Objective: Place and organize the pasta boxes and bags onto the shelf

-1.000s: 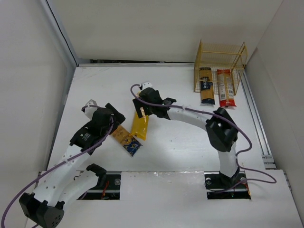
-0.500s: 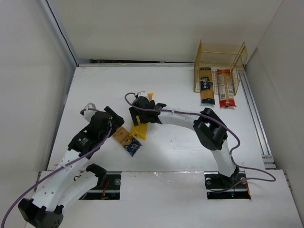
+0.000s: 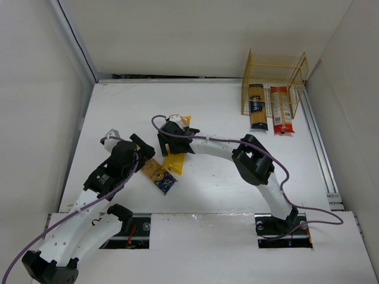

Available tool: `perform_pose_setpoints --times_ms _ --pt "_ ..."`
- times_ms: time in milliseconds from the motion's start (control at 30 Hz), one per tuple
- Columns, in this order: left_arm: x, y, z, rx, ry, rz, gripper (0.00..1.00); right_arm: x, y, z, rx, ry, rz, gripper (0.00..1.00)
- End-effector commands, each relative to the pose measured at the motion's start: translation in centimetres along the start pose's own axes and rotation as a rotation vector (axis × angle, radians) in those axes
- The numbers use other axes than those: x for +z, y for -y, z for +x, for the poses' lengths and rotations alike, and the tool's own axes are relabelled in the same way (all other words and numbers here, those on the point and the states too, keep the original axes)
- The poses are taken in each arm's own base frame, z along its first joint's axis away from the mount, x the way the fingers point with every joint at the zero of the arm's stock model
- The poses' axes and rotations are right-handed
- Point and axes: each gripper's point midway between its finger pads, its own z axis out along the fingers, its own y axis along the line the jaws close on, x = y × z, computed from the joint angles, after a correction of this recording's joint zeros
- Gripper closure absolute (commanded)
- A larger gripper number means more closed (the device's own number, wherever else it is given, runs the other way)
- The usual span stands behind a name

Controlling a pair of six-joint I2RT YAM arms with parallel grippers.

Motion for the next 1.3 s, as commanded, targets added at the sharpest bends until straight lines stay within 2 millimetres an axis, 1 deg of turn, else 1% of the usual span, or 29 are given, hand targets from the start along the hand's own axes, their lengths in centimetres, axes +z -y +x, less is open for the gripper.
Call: perform_pose_setpoints --times_ms 0,33,100,167,200,233,333,367,433,467,500,533,567,600,700,733,767,800,833,867,900,933,967,1000,1033,1067,1167,1233,1267 --pt "-0.1 0.4 -0.5 0.004 0.02 0.026 0.0 0.8 1.4 3.4 0.005 -0.099 0.09 0.0" --pt "-0.3 0.5 -0.6 0.0 0.025 0.034 0.0 0.9 1.9 4.3 0.015 -0.111 0.1 0.0" --pt "-0.3 0.5 -0.6 0.0 0.025 0.034 0.0 0.9 2.3 4.4 0.018 -0.095 0.103 0.03" --pt "-0.3 0.5 -0.6 0.0 0.025 0.034 0.0 0.5 3.0 4.3 0.02 -0.071 0.122 0.19" --pt "-0.1 0.2 -0.4 0.003 0.021 0.027 0.0 0.5 3.4 4.1 0.018 -0.055 0.145 0.28" --pt "-0.1 0.2 -0.4 0.003 0.021 0.027 0.0 0.2 3.8 3.9 0.017 -0.046 0.157 0.48" --pt "-0.3 0.2 -0.6 0.0 0.034 0.029 0.0 -0.3 5.7 4.0 0.029 -0.052 0.188 0.81" --pt "-0.3 0.2 -0.6 0.0 0.034 0.029 0.0 -0.6 6.6 3.7 0.053 -0.029 0.182 1.0" --pt "-0.3 0.2 -0.6 0.0 0.034 0.029 0.0 -1.1 8.2 2.3 0.053 0.028 0.187 1.0" --pt "-0.3 0.5 -0.8 -0.004 0.04 0.038 0.0 -1.8 8.4 1.5 0.043 0.067 0.178 1.0" --pt "-0.3 0.5 -0.8 -0.004 0.04 0.038 0.0 -3.4 9.4 -0.5 0.021 0.151 0.166 1.0" --pt "-0.1 0.5 -0.5 -0.005 0.032 0.045 0.0 -4.6 10.1 -1.4 0.019 0.195 0.185 1.0" --pt "0.1 0.4 -0.4 0.0 0.026 0.036 0.0 -5.9 12.0 -2.8 0.016 0.259 0.249 1.0" --pt "0.4 0.5 -0.3 0.011 0.023 0.03 0.0 -8.4 13.0 -4.1 -0.002 0.324 0.264 1.0" --pt "1.2 0.1 0.4 0.028 -0.008 -0.003 0.0 -11.7 18.0 -6.1 0.024 0.4 0.368 1.0" --pt "1.3 0.5 0.2 0.026 -0.005 0.002 0.0 -13.6 19.7 -6.8 0.018 0.439 0.381 1.0" --pt "1.5 0.4 0.4 0.03 -0.011 -0.008 0.0 -14.3 20.8 -7.2 0.006 0.452 0.376 1.0" --pt "2.0 0.5 0.6 0.043 -0.016 -0.016 0.0 -14.6 22.8 -7.7 0.014 0.453 0.358 1.0" --pt "2.2 0.4 0.7 0.046 -0.021 -0.025 0.0 -15.8 24.3 -7.8 -0.007 0.462 0.354 1.0" --pt "2.4 0.4 0.6 0.056 -0.014 -0.03 0.0 -16.4 25.6 -8.0 -0.005 0.465 0.349 1.0" --pt "2.8 0.1 0.7 0.063 -0.013 -0.052 0.0 -16.8 28.1 -8.1 0.018 0.465 0.344 1.0" --pt "3.0 0.0 0.8 0.067 -0.018 -0.06 0.0 -18.5 29.3 -8.6 0.03 0.5 0.341 1.0" --pt "3.2 -0.2 0.8 0.071 -0.013 -0.073 0.0 -18.8 30.6 -7.7 0.018 0.488 0.352 1.0" --pt "3.3 -0.1 0.8 0.071 -0.013 -0.073 0.0 -19.4 31.4 -7.7 0.008 0.496 0.341 1.0" --pt "3.7 0.0 0.9 0.072 -0.016 -0.077 0.0 -20.5 33.7 -7.9 0.024 0.512 0.387 1.0" --pt "3.9 -0.3 0.8 0.07 -0.015 -0.09 0.0 -22.0 34.8 -8.0 0.003 0.535 0.419 1.0" --pt "4.6 0.3 0.7 0.077 -0.013 -0.085 0.0 -23.7 38.4 -7.7 -0.007 0.543 0.474 1.0" --pt "4.9 0.7 0.6 0.085 -0.012 -0.082 0.0 -24.5 40.0 -8.2 -0.058 0.546 0.474 1.0" --pt "5.2 1.1 0.5 0.085 -0.012 -0.084 0.0 -24.4 41.2 -7.9 -0.061 0.537 0.455 1.0"
